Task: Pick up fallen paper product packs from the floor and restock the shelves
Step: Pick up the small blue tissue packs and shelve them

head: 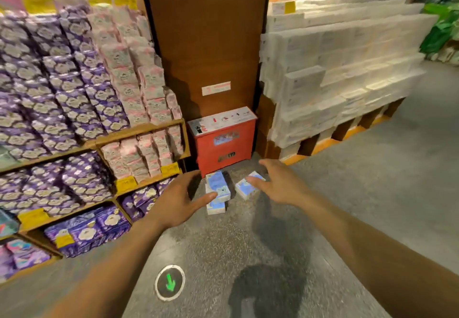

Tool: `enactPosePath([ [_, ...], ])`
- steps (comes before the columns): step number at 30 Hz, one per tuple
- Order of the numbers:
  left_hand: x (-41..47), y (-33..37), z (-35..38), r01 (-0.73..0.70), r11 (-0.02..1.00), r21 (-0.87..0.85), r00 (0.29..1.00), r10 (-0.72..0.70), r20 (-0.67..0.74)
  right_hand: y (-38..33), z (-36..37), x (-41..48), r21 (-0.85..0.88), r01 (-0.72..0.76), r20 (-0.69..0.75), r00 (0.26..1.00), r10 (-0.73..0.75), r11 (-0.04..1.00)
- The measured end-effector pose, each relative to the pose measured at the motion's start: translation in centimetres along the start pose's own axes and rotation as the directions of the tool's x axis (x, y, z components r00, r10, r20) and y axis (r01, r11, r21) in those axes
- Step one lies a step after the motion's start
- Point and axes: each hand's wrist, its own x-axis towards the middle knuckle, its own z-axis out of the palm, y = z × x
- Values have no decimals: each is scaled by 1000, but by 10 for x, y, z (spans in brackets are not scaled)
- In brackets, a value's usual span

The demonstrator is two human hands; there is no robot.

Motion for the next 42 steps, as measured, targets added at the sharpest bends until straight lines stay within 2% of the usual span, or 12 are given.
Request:
enactPosePath([
  [7,169,-82,4,124,990,-66,992,-123,12,18,15,209,-34,37,119,992,-32,999],
  [10,256,-125,10,108,994,-10,993,-108,41,30,34,305,-80,31,152,988,-18,996],
  [14,367,-192,28,156,985,72,979,-164,120,59,66,419,-157,28,201,980,4,987],
  [18,454,-250,66,191,978,87,964,-203,170,96,114,520,-141,-6,255,966,42,990],
  [22,524,-326,137,243,962,127,955,-260,139,151,188,616,-127,7,289,957,30,992],
  [30,611,-503,340,357,930,86,927,-364,91,281,389,764,-131,42,295,955,-1,990],
  [35,644,-591,452,411,906,100,891,-423,167,345,508,819,-139,58,364,931,-4,989],
  [42,671,-696,556,599,793,-116,800,-598,43,390,629,865,-76,-2,379,925,31,997],
])
